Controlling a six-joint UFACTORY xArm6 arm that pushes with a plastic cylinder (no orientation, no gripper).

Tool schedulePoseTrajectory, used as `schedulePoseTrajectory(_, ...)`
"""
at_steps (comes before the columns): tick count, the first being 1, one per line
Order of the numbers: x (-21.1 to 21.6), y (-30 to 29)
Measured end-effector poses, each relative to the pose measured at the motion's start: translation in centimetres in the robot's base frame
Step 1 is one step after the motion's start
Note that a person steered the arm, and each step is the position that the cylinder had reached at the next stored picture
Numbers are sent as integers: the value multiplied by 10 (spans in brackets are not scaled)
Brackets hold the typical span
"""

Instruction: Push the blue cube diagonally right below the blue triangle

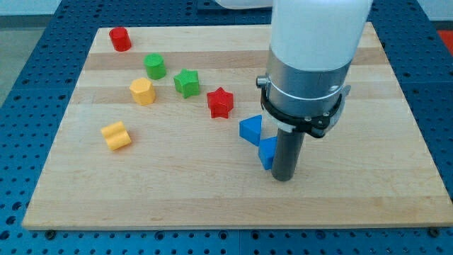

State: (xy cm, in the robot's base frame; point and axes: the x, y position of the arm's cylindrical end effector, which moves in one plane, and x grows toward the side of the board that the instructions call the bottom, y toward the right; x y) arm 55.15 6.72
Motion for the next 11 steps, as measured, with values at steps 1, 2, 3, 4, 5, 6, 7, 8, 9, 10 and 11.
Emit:
schedulePoseTrajectory(1, 17, -16)
schedulePoseTrajectory(2, -4, -26)
schedulePoseTrajectory(3, -6, -72)
schedulePoseTrajectory(4, -19, -78)
schedulePoseTrajectory(5, -33, -60)
schedulePoseTrajectory(6, -7, -44)
schedulePoseTrajectory(7, -6, -24)
schedulePoseTrajectory(8, -28, -59)
schedulePoseTrajectory(9, -57, -63)
schedulePoseTrajectory(10, -46, -41)
schedulePoseTrajectory(11, -27, -16)
